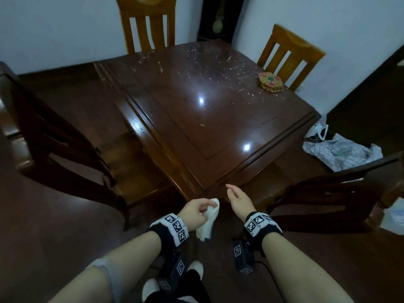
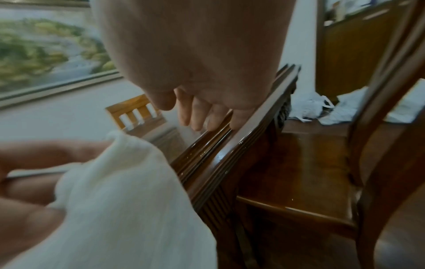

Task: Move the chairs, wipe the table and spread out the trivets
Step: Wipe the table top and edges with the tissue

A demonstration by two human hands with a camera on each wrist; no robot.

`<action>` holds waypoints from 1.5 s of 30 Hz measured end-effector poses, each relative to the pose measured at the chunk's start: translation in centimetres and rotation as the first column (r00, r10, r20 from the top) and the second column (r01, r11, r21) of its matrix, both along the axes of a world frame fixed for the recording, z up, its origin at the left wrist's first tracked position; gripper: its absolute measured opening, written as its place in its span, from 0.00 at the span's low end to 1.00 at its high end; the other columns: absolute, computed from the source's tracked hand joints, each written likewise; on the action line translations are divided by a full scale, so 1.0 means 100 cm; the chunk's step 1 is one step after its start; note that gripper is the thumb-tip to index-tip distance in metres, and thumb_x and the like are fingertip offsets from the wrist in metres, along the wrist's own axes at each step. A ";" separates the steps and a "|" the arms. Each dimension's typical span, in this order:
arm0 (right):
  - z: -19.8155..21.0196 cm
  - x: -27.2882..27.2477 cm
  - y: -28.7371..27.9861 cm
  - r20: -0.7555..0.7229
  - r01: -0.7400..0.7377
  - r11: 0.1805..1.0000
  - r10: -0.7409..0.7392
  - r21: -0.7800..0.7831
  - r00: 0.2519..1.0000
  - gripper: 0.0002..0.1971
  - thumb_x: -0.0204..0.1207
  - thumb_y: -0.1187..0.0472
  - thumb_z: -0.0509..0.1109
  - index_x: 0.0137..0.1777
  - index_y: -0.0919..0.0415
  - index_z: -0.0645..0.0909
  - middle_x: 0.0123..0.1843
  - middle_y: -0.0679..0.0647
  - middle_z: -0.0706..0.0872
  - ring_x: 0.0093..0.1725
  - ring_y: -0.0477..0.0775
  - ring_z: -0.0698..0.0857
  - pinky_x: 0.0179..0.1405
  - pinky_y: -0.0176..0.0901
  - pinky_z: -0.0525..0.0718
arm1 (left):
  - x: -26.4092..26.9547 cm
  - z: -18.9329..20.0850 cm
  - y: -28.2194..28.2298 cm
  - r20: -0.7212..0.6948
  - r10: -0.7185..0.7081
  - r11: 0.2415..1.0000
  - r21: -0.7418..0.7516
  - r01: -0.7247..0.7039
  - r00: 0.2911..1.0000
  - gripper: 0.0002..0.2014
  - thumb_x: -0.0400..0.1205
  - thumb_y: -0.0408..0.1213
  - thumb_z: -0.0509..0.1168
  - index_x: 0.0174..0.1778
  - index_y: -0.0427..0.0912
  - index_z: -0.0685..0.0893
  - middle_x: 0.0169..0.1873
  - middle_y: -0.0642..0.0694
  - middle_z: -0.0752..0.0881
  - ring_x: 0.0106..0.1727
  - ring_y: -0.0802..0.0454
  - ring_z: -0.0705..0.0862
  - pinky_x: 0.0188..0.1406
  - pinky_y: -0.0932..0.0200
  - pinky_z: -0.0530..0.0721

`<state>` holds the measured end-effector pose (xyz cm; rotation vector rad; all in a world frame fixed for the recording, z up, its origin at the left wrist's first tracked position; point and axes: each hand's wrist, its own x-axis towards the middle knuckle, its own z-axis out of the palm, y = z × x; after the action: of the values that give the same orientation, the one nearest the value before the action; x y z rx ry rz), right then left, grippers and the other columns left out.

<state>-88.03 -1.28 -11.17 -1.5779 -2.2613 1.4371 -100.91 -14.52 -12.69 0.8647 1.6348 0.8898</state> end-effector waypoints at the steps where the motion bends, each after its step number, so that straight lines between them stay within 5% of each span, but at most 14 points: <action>1: 0.001 -0.001 -0.001 -0.017 0.041 0.999 -0.041 0.007 0.999 0.19 0.87 0.54 0.55 0.77 0.51 0.72 0.77 0.51 0.74 0.76 0.52 0.71 0.74 0.45 0.67 | -0.008 0.005 -0.002 0.022 0.030 0.999 0.013 -0.030 0.999 0.25 0.76 0.20 0.60 0.58 0.55 0.84 0.62 0.47 0.85 0.65 0.55 0.82 0.55 0.69 0.82; 6: 0.006 -0.016 -0.010 -0.047 0.099 0.994 -0.101 -0.037 0.994 0.20 0.87 0.52 0.55 0.77 0.54 0.72 0.76 0.50 0.74 0.76 0.52 0.71 0.74 0.46 0.66 | -0.049 0.031 -0.012 0.173 0.187 0.980 0.039 -0.196 0.967 0.23 0.76 0.18 0.61 0.54 0.52 0.83 0.57 0.44 0.85 0.53 0.54 0.85 0.40 0.66 0.85; 11: 0.016 -0.041 -0.027 -0.133 0.080 0.973 -0.111 -0.218 0.985 0.23 0.88 0.48 0.52 0.78 0.55 0.69 0.77 0.52 0.74 0.77 0.54 0.71 0.76 0.47 0.65 | -0.076 0.051 -0.025 0.375 0.294 0.953 -0.041 -0.301 0.879 0.19 0.77 0.18 0.59 0.55 0.46 0.82 0.55 0.43 0.83 0.54 0.48 0.84 0.49 0.55 0.86; 16: 0.023 -0.056 -0.050 -0.196 0.079 0.900 -0.178 -0.428 0.964 0.24 0.88 0.43 0.47 0.76 0.53 0.71 0.73 0.52 0.77 0.74 0.54 0.74 0.77 0.54 0.63 | -0.087 0.053 -0.042 0.544 0.313 0.946 -0.106 -0.307 0.779 0.25 0.75 0.22 0.55 0.69 0.35 0.78 0.60 0.34 0.83 0.56 0.42 0.84 0.46 0.53 0.85; 19: 0.023 -0.061 -0.063 -0.241 0.043 0.905 -0.158 -0.423 0.958 0.25 0.87 0.43 0.48 0.74 0.54 0.73 0.69 0.51 0.80 0.69 0.51 0.77 0.73 0.49 0.69 | -0.087 0.055 -0.053 0.617 0.352 0.930 -0.149 -0.335 0.704 0.20 0.76 0.26 0.53 0.59 0.34 0.83 0.47 0.38 0.87 0.46 0.45 0.86 0.45 0.52 0.84; 21: 0.025 -0.064 -0.068 -0.265 0.008 0.932 -0.111 -0.363 0.958 0.23 0.87 0.45 0.49 0.75 0.53 0.73 0.72 0.51 0.79 0.70 0.48 0.76 0.69 0.44 0.68 | -0.085 0.055 -0.057 0.596 0.382 0.920 -0.174 -0.351 0.706 0.12 0.80 0.33 0.56 0.51 0.36 0.85 0.40 0.41 0.86 0.43 0.46 0.85 0.46 0.52 0.83; 25: 0.033 -0.062 -0.071 -0.284 -0.102 0.949 0.014 -0.298 0.959 0.23 0.88 0.46 0.49 0.78 0.54 0.70 0.73 0.49 0.77 0.72 0.46 0.73 0.69 0.41 0.64 | -0.081 0.051 -0.063 0.394 0.342 0.939 -0.161 -0.303 0.853 0.09 0.78 0.45 0.66 0.42 0.43 0.86 0.43 0.41 0.85 0.44 0.47 0.83 0.48 0.54 0.78; 28: 0.039 -0.063 -0.074 -0.265 -0.220 0.934 0.144 -0.281 0.953 0.22 0.87 0.47 0.53 0.75 0.52 0.73 0.70 0.46 0.79 0.73 0.46 0.73 0.71 0.42 0.66 | -0.077 0.050 -0.070 0.346 0.380 0.925 -0.153 -0.348 0.858 0.08 0.72 0.45 0.70 0.40 0.44 0.87 0.41 0.42 0.86 0.45 0.46 0.83 0.46 0.55 0.79; 32: 0.046 -0.063 -0.085 -0.293 -0.364 0.878 0.276 -0.311 0.915 0.17 0.84 0.55 0.62 0.71 0.56 0.79 0.65 0.50 0.83 0.63 0.44 0.79 0.52 0.32 0.73 | -0.067 0.058 -0.080 0.265 0.374 0.927 -0.118 -0.355 0.889 0.14 0.82 0.45 0.64 0.32 0.47 0.84 0.31 0.51 0.83 0.37 0.55 0.80 0.42 0.61 0.77; 37: 0.045 -0.056 -0.099 -0.332 -0.469 0.812 0.361 -0.347 0.872 0.10 0.77 0.63 0.69 0.56 0.58 0.85 0.53 0.53 0.88 0.57 0.51 0.86 0.61 0.45 0.82 | -0.061 0.061 -0.097 0.182 0.389 0.921 -0.082 -0.380 0.903 0.16 0.84 0.49 0.62 0.33 0.46 0.84 0.32 0.52 0.83 0.37 0.54 0.81 0.44 0.58 0.78; 40: 0.041 -0.055 -0.113 -0.309 -0.536 0.762 0.444 -0.364 0.841 0.12 0.79 0.67 0.68 0.61 0.58 0.83 0.56 0.56 0.88 0.58 0.53 0.86 0.61 0.47 0.84 | -0.064 0.058 -0.114 0.073 0.380 0.924 -0.078 -0.375 0.922 0.18 0.84 0.51 0.60 0.34 0.46 0.85 0.38 0.50 0.85 0.44 0.51 0.83 0.52 0.53 0.80; 43: 0.039 -0.063 -0.134 -0.276 -0.580 0.727 0.511 -0.366 0.814 0.15 0.79 0.66 0.69 0.66 0.61 0.80 0.56 0.54 0.88 0.57 0.50 0.87 0.52 0.42 0.87 | -0.075 0.054 -0.136 0.012 0.397 0.913 -0.107 -0.394 0.918 0.19 0.85 0.51 0.59 0.35 0.45 0.85 0.39 0.49 0.86 0.44 0.51 0.84 0.48 0.56 0.79; 45: 0.036 -0.074 -0.151 -0.245 -0.593 0.730 0.540 -0.340 0.805 0.15 0.79 0.64 0.69 0.66 0.61 0.80 0.59 0.57 0.87 0.59 0.54 0.86 0.56 0.48 0.86 | -0.086 0.053 -0.152 -0.047 0.421 0.899 -0.115 -0.423 0.906 0.19 0.85 0.50 0.58 0.35 0.45 0.86 0.40 0.49 0.86 0.44 0.52 0.84 0.48 0.57 0.79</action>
<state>-95.38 -16.38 -7.54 -0.7924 -2.6205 2.1954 -109.53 -29.77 -7.34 0.4364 1.9133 1.0629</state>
